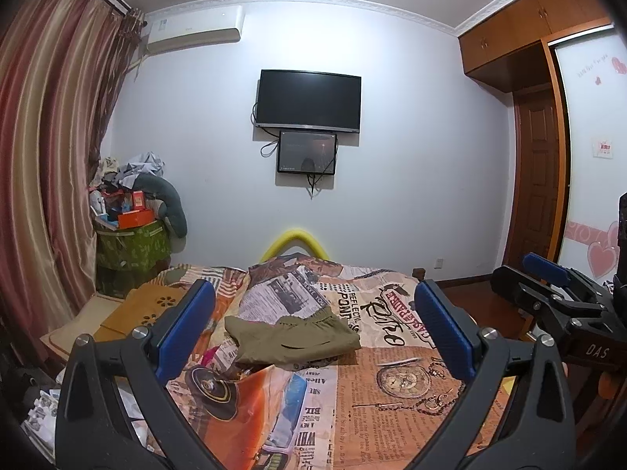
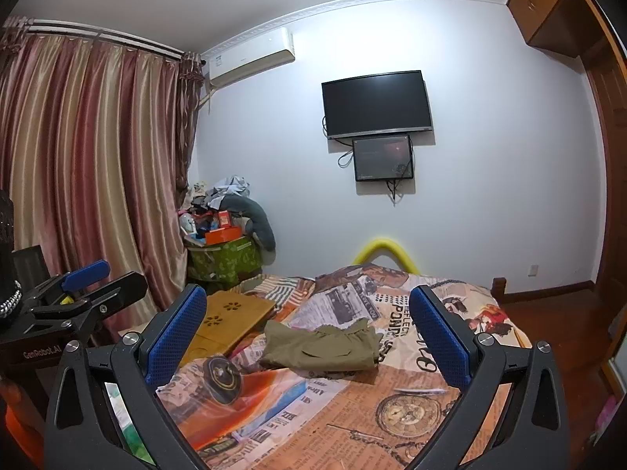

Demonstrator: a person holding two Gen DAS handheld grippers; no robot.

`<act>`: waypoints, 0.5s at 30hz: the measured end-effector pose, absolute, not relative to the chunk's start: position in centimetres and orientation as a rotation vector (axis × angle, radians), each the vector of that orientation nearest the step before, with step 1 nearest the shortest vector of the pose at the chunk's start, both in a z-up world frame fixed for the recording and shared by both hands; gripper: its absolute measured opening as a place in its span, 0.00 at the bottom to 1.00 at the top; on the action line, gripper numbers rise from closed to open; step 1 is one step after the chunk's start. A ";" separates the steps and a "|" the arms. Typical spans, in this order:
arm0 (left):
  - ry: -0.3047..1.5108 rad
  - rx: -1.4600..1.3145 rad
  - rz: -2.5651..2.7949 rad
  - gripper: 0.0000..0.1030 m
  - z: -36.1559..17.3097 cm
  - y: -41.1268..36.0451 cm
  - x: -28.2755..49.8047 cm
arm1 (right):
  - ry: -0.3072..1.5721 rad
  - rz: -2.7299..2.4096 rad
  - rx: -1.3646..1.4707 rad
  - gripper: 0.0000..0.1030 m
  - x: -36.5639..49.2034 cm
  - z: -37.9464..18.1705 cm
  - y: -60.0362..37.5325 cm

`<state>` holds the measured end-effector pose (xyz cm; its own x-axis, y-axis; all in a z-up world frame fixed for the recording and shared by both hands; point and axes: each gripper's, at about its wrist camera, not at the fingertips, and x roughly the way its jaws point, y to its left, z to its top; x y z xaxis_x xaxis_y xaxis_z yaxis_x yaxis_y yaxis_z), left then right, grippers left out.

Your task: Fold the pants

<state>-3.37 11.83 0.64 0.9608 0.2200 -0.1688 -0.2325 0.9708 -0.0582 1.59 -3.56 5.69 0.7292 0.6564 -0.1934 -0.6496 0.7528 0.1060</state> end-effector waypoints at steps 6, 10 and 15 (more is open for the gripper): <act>0.170 -0.083 0.224 1.00 0.6 11.7 -3.1 | 0.228 0.714 0.033 1.00 1.5 5.9 -3.6; 0.170 -0.078 0.219 1.00 0.7 11.7 -3.1 | 0.229 0.711 0.038 1.00 1.5 5.9 -3.8; 0.170 -0.074 0.209 1.00 0.7 11.6 -3.1 | 0.228 0.706 0.043 1.00 1.6 5.9 -4.0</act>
